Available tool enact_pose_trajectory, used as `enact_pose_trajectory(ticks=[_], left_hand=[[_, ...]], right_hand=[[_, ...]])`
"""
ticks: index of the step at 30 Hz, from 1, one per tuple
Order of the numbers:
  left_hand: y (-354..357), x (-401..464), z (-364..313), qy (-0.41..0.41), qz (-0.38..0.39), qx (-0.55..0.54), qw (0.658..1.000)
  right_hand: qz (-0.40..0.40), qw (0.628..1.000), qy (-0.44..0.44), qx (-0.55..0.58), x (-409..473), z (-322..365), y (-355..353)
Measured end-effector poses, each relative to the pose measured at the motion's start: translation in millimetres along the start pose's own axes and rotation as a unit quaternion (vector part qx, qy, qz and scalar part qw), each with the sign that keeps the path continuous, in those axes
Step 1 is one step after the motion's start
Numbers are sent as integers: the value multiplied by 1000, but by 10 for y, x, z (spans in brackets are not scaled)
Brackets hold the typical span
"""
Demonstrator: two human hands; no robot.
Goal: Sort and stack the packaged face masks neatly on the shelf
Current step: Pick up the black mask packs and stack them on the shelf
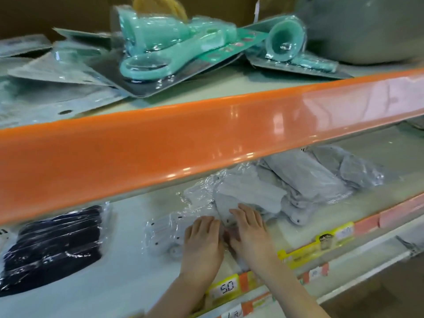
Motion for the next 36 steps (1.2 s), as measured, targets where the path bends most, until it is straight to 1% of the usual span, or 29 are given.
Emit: enact_pose_trajectory(ticks=[6,12,16,20,23,25,27,28,29,31,33,34,36], left_hand=[[182,34,-115,-49,22,-9,999],[219,-13,-99,-50,-10,-11,999],[210,-27,-104,-53,-12,-20,998],[189,-32,-87,-68,-22,-56,996],[186,-54,-50,-90,-39,-96,991],[143,-53,-32,-110,-62,-138,982],[112,-78,3,-150,-83,-199,965],[108,-93,25,-171,-84,-224,956],[111,-104,45,-183,-83,-241,949],[53,-84,37,-185,-83,-231,952],[-47,-36,-10,-154,-95,-183,966],[-106,-3,-28,-126,-107,-154,974],[-215,65,-30,-50,-127,-80,987]], right_hand=[[4,999,-29,-19,-72,-99,82],[1,1000,-23,1,-79,-138,101],[-16,997,-41,61,-95,-140,55],[-46,990,-73,108,-107,-127,2],[-33,988,-61,141,-101,-136,-37],[-18,983,-39,181,-97,-155,-73],[16,963,15,268,-90,-192,-139],[24,945,47,322,-88,-210,-199],[20,924,78,374,-89,-229,-262],[-9,884,129,449,-79,-236,-439],[-24,843,184,506,-22,-292,-535],[-20,823,204,530,24,-328,-545],[17,781,238,577,114,-390,-496]])
Point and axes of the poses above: each hand's wrist, its own x-axis towards the middle knuckle, its own y-axis out of the palm, z = x × y, the point moved 4 cm from there along x, towards the middle knuckle, and after that the axes turned 12 degrees about y, right-handed, at the moved point
